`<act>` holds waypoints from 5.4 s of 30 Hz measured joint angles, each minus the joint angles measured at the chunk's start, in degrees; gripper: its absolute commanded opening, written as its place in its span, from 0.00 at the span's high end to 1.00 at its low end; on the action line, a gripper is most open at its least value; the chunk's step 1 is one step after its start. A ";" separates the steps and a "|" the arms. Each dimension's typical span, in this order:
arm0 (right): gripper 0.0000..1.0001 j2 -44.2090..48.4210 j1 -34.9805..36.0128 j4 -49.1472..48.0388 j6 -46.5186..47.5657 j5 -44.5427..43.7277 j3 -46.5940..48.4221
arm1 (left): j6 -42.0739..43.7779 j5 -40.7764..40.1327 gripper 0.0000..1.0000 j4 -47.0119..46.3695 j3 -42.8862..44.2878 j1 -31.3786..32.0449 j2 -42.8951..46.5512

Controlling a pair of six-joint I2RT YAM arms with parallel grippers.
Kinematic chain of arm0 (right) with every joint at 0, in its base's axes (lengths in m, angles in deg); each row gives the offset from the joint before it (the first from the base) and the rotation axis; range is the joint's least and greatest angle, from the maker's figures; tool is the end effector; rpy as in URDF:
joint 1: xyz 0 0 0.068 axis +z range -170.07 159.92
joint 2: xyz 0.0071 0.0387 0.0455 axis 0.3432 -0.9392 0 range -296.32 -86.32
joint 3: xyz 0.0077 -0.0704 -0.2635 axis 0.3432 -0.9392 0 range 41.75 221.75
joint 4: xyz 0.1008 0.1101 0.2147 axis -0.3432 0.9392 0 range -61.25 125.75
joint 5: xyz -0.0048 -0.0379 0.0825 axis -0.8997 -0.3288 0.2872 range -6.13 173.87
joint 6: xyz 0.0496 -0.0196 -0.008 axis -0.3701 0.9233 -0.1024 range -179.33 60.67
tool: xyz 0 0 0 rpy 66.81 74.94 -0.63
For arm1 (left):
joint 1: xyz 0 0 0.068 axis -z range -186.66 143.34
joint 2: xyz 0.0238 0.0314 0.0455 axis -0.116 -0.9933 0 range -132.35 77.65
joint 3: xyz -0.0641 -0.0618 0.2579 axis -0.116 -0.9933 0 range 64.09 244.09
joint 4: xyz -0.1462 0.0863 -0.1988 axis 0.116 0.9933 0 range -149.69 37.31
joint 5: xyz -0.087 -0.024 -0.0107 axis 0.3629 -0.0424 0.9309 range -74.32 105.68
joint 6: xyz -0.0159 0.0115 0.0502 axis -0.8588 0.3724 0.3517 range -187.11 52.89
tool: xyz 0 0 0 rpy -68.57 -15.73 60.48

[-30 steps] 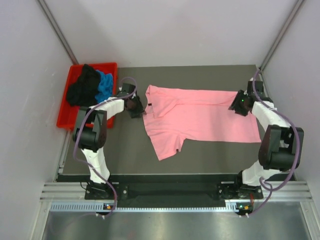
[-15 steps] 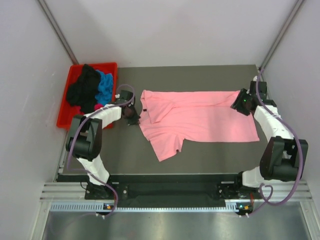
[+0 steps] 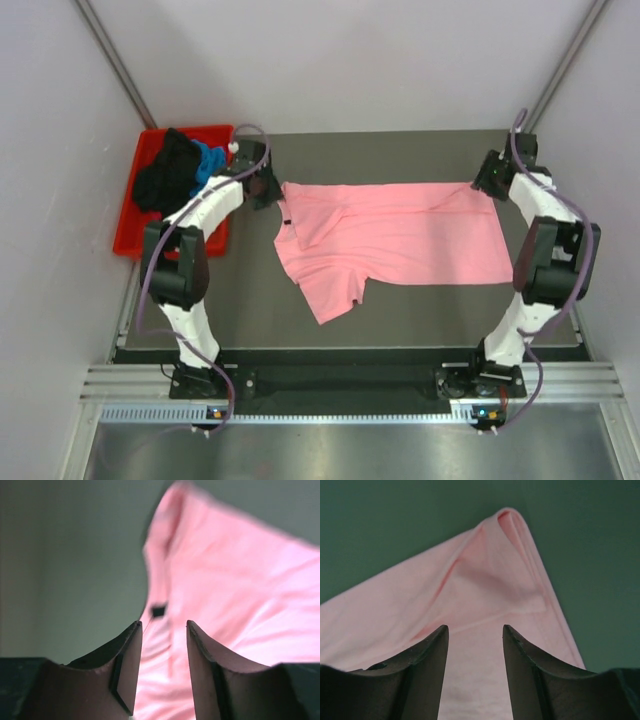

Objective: Fold and stack the t-shirts
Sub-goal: Fold the tshirt

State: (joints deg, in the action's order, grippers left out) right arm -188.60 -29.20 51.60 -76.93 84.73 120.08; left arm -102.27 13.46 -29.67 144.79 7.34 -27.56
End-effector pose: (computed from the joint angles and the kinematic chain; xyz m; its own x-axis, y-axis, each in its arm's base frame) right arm 0.3944 -0.0628 0.2469 -0.6413 0.4093 -0.6490 0.3591 0.9076 0.2175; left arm 0.3890 -0.0957 0.2321 -0.7727 -0.4004 -0.4926 -0.2753 0.9106 -0.3083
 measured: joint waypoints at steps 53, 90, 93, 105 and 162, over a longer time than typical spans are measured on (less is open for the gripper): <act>0.65 -27.93 -7.50 0.02 -1.05 7.34 24.09 | 9.60 10.88 0.56 -20.06 28.00 -3.19 -32.52; 0.61 -20.20 -3.76 9.16 -21.42 -9.40 16.09 | 9.99 6.14 0.52 -16.59 18.97 2.27 -25.18; 0.63 -20.92 -3.76 9.07 -22.14 -9.68 15.78 | 9.99 5.75 0.52 -16.74 18.97 2.21 -25.24; 1.00 -20.96 -3.74 6.64 -21.14 -13.55 14.67 | 10.08 0.92 0.51 -15.82 23.65 2.03 -28.20; 0.61 -33.73 -4.11 5.84 -2.71 -1.20 35.89 | 17.38 -5.95 0.46 -1.18 36.79 0.26 -32.11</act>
State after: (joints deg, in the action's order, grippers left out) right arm -222.33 -33.31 57.43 -79.64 83.53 155.97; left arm -84.89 7.52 -30.85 181.58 7.60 -59.67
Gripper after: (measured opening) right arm 0.359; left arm 0.538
